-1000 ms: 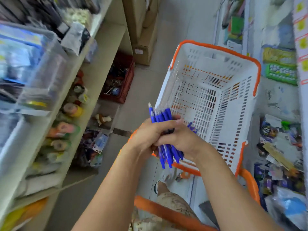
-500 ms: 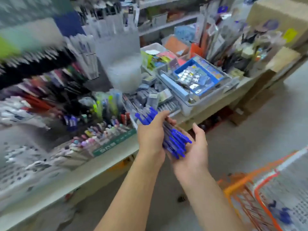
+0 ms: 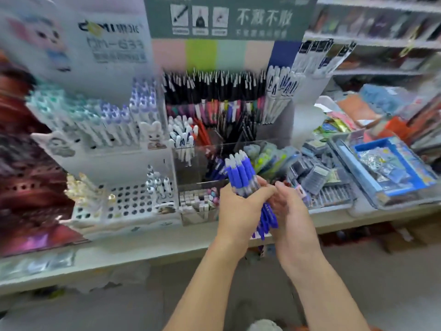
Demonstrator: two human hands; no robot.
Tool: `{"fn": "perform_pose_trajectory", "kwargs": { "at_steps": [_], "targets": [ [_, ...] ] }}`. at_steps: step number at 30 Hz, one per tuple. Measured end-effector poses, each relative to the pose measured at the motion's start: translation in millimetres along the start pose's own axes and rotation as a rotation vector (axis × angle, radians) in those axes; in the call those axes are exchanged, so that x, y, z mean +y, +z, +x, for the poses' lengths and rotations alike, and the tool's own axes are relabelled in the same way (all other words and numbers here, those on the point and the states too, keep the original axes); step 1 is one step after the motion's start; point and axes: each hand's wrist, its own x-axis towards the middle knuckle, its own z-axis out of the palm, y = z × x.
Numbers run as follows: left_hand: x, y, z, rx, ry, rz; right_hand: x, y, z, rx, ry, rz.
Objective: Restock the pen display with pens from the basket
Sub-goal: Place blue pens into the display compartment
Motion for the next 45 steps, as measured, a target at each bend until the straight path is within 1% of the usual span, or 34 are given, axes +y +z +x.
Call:
{"fn": "perform_pose_trajectory", "kwargs": {
  "at_steps": [1, 2, 5, 6, 7, 9, 12, 14, 16, 19, 23, 25, 29, 32, 34, 36, 38, 40, 43, 45],
  "targets": [
    [1.7, -4.8, 2.9, -0.048, -0.009, 0.025, -6.3, -4.6, 5.1, 0.014, -0.099, -0.151],
    [3.4, -8.9, 5.6, -0.094, -0.028, 0.038, -13.6, -9.8, 11.8, -0.008, -0.166, -0.249],
    [11.9, -12.9, 11.2, -0.223, -0.099, 0.086, -34.2, -13.8, 27.9, -0.189, -0.161, -0.449],
    [14.1, -11.9, 13.3, -0.257, -0.124, 0.094, -37.6, -12.9, 33.0, -0.194, -0.180, -0.512],
    [16.5, -8.9, 17.2, -0.282, -0.155, 0.094, -40.9, -12.4, 39.1, -0.164, -0.204, -0.528],
    [21.0, 2.1, 27.8, -0.313, -0.215, 0.077, -46.3, -16.7, 53.6, -0.139, -0.176, -0.430],
    [26.4, 25.1, 47.3, -0.351, -0.323, -0.012, -64.2, -27.1, 78.8, -0.206, 0.015, -0.190],
    [27.1, 46.6, 60.4, -0.352, -0.386, -0.096, -79.1, -37.7, 96.5, -0.247, 0.092, -0.134],
    [24.7, 70.5, 72.5, -0.313, -0.391, -0.161, -93.7, -46.9, 113.3, -0.244, 0.101, -0.120],
    [19.8, 101.4, 87.0, -0.236, -0.330, -0.214, -114.1, -58.4, 135.2, -0.229, 0.069, -0.064],
    [13.4, 116.9, 101.0, -0.016, -0.278, -0.286, -130.3, -68.1, 164.2, -0.220, -0.012, -0.029],
    [12.6, 116.7, 105.9, 0.068, -0.243, -0.270, -135.3, -69.8, 173.9, -0.208, -0.050, -0.039],
    [18.8, 112.6, 116.0, 0.145, -0.201, -0.214, -147.2, -69.0, 184.4, -0.163, -0.192, 0.024],
    [24.1, 105.5, 124.4, 0.152, -0.158, -0.198, -155.6, -69.7, 193.8, -0.060, -0.365, 0.027],
    [27.2, 98.7, 126.7, 0.143, -0.138, -0.179, -154.7, -71.7, 201.8, 0.025, -0.508, -0.092],
    [30.7, 90.9, 127.3, 0.123, -0.134, -0.174, -148.7, -71.4, 208.3, 0.088, -0.643, -0.278],
    [33.9, 85.1, 129.0, 0.101, -0.138, -0.163, -141.3, -68.4, 214.0, 0.131, -0.742, -0.427],
    [36.8, 82.5, 130.9, 0.076, -0.144, -0.154, -133.8, -61.3, 219.5, 0.129, -0.784, -0.574],
    [39.4, 81.3, 134.5, 0.056, -0.150, -0.148, -116.2, -49.5, 227.1, 0.069, -0.814, -0.844],
    [40.6, 80.3, 136.9, 0.048, -0.155, -0.137, -103.0, -46.0, 233.6, 0.068, -0.862, -1.009]
  ]
}}
